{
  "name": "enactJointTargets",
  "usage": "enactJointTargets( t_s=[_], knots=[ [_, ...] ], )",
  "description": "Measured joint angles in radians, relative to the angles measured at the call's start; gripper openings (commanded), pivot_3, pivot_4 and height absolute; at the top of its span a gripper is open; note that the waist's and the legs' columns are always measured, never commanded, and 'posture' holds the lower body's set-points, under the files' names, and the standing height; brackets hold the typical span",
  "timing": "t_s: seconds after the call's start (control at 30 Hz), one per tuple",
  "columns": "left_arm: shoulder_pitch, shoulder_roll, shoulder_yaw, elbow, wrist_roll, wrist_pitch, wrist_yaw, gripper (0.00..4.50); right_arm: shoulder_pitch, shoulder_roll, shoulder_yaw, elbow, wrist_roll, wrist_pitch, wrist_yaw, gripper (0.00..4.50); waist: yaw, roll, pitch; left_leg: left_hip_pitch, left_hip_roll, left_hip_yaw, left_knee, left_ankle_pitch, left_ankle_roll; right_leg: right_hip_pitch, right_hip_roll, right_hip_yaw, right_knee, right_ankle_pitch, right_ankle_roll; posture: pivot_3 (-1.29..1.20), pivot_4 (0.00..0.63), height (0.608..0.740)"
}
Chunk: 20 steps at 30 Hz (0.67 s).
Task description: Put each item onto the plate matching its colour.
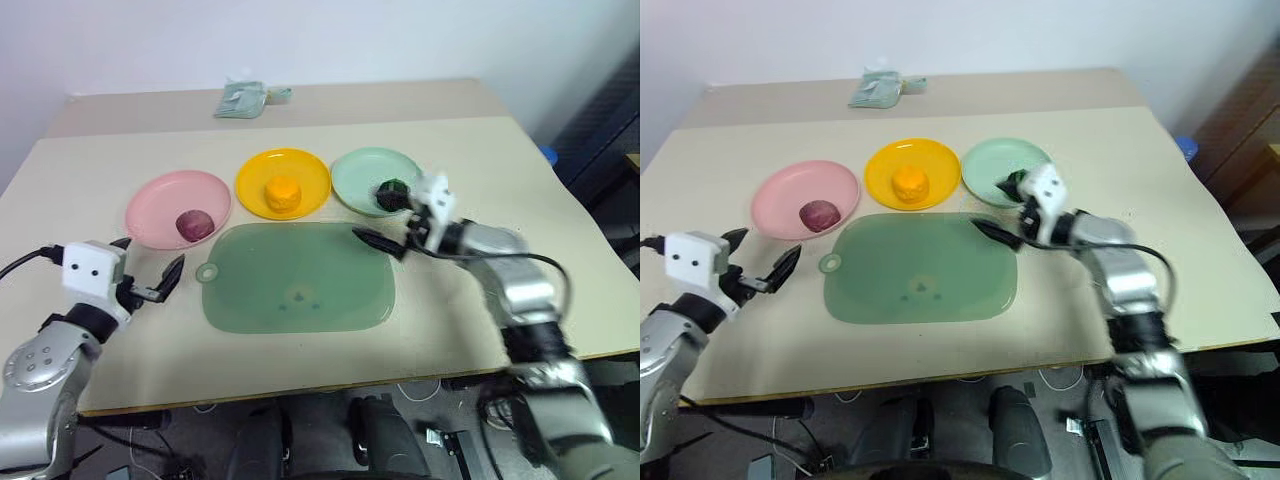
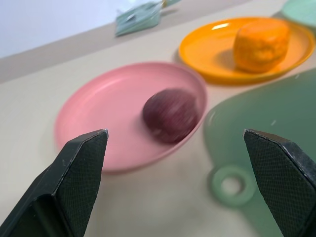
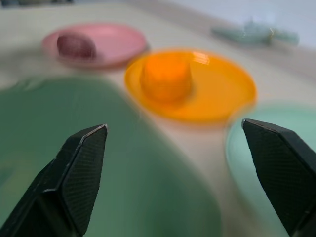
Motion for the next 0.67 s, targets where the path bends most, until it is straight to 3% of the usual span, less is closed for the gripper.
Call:
enactJointTargets(
  t_s=[0.2, 0.67],
  knots=[
    [0.023, 0.004, 0.014, 0.002, -0.004, -0.003, -0.041, 4.50, 0.180, -0.145, -0.152, -0.072, 0.072, 0.099, 0.012, 4.44, 0.005, 0.000, 0.000, 0.000, 0.000, 0.001, 0.000, 0.000, 0.000, 0.000, 0.001, 0.001, -0.001, -0.001, -0.001, 0.00, 0.150, 0.740],
    [0.015, -0.016, -0.016, 0.036, -0.005, -0.030, -0.069, 4.50, 0.203, -0.156, -0.176, -0.099, 0.096, 0.111, -0.044, 4.44, 0.022, -0.001, 0.000, 0.000, 0.000, 0.001, 0.001, 0.000, 0.000, 0.001, 0.002, 0.001, 0.000, -0.001, -0.001, 0.00, 0.150, 0.740]
  ],
)
